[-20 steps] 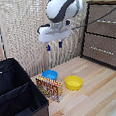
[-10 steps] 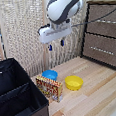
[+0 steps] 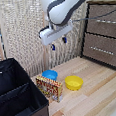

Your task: Kindly move your gripper toward the top drawer's handle. With caution, hold the handle robustly using your gripper and pull open the top drawer. Let the handle go. Relocate your gripper to the bowl placed in the background. Gently hold the bowl using your gripper. Bring the gripper and the bowl to the ajar drawer. Softly release the bowl into it.

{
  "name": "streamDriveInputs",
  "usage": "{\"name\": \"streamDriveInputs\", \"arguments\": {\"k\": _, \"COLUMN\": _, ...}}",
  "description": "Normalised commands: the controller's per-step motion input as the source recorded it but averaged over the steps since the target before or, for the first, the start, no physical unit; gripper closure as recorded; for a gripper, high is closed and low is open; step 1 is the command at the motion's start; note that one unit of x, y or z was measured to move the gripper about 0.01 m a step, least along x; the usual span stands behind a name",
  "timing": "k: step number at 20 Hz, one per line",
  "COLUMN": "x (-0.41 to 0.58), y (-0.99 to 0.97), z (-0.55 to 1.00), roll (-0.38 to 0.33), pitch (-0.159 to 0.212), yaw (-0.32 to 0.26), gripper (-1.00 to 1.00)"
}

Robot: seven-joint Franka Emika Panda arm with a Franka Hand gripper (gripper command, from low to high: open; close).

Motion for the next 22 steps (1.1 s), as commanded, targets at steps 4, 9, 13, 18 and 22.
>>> {"name": "streamDriveInputs", "arguments": {"k": 4, "x": 0.111, "y": 0.08, "z": 0.31, "roll": -0.326, "pitch": 0.02, "yaw": 0.076, "gripper": -1.0}}
{"name": "streamDriveInputs", "arguments": {"k": 9, "x": 0.105, "y": 0.04, "z": 0.3, "roll": -0.319, "pitch": 0.013, "yaw": 0.085, "gripper": -1.0}}
{"name": "streamDriveInputs", "arguments": {"k": 13, "x": 0.0, "y": -0.06, "z": 0.17, "roll": -0.295, "pitch": -0.006, "yaw": 0.157, "gripper": -1.0}}
{"name": "streamDriveInputs", "arguments": {"k": 18, "x": 0.0, "y": -0.09, "z": 0.1, "roll": -0.308, "pitch": -0.006, "yaw": 0.151, "gripper": -1.0}}
{"name": "streamDriveInputs", "arguments": {"k": 22, "x": 0.0, "y": -0.11, "z": 0.06, "roll": -0.321, "pitch": -0.002, "yaw": 0.135, "gripper": -1.0}}
